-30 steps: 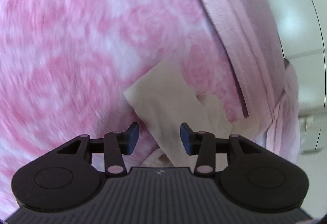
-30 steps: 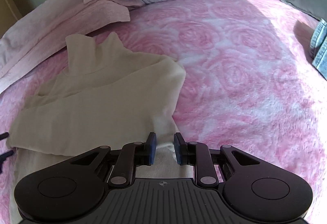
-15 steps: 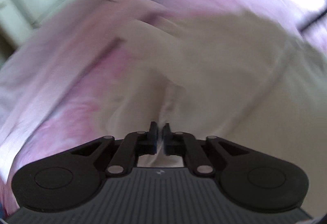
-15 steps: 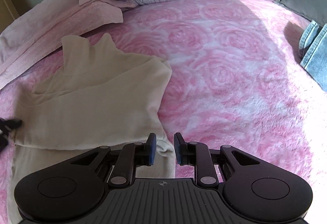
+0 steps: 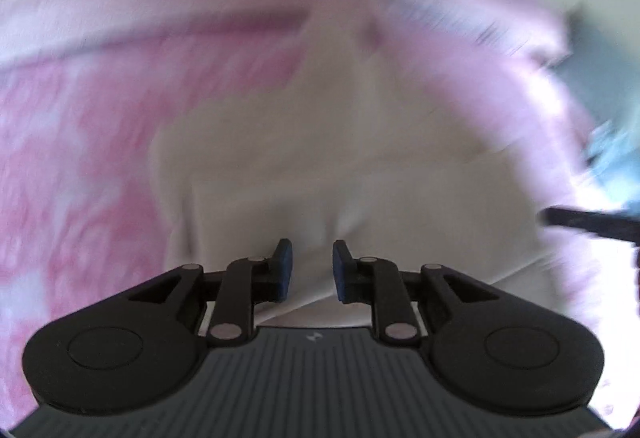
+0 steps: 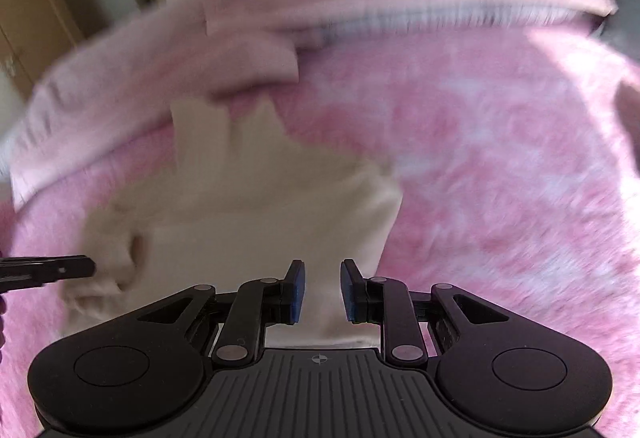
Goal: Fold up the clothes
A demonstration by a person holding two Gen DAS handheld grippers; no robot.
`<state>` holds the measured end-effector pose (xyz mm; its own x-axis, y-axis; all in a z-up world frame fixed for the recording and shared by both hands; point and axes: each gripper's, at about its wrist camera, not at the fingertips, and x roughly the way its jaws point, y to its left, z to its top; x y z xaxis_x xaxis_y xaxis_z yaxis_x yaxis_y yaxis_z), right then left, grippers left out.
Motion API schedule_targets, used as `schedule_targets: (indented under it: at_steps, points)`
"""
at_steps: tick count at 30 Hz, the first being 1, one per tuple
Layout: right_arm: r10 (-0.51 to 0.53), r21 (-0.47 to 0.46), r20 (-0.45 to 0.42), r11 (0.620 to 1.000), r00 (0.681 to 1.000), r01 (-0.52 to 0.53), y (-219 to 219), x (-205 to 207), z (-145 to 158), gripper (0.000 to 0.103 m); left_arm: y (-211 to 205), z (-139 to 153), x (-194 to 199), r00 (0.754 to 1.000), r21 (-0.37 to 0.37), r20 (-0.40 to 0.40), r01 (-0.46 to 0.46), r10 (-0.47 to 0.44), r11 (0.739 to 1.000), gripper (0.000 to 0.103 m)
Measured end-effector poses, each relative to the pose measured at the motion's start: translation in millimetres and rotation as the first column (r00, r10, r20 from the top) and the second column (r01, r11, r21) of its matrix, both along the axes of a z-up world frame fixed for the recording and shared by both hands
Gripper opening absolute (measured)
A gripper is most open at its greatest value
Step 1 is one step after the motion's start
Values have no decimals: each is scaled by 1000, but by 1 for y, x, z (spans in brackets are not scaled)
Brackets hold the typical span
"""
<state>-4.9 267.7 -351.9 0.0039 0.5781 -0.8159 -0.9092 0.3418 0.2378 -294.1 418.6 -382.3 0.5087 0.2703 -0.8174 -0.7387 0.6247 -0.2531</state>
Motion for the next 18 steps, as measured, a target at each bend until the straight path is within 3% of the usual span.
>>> schedule_targets:
  at_steps: [1,2,5,9,10,11,18]
  points:
    - [8,-61,2,998,1000,-8,7,3,-8,23,6,-7,2,999,-16,-25,-20,20,1000,12]
    - [16,-87,1,996,1000,-16,11,7,-10,23,9,0,-1,1000,-18,0,-31,31,999,12]
    - [30,14,10,999,999,-30,17,24,11,23,25,25,-2,995,12,90,-42,41,999,12]
    - [41,72,-44,997,998,-37,64,56,11,24,72,25,26,992,25,124,-35,32,999,36]
    - [49,75,-61,996,997,-45,82,63,6,31,87,21,35,992,27,126,-21,17,999,36]
    - [61,84,-78,995,995,-54,100,67,0,45,100,15,47,991,24,133,3,-6,1000,37]
    - [132,158,-256,983,958,-94,205,86,-44,48,161,-20,109,971,32,179,157,-160,987,37]
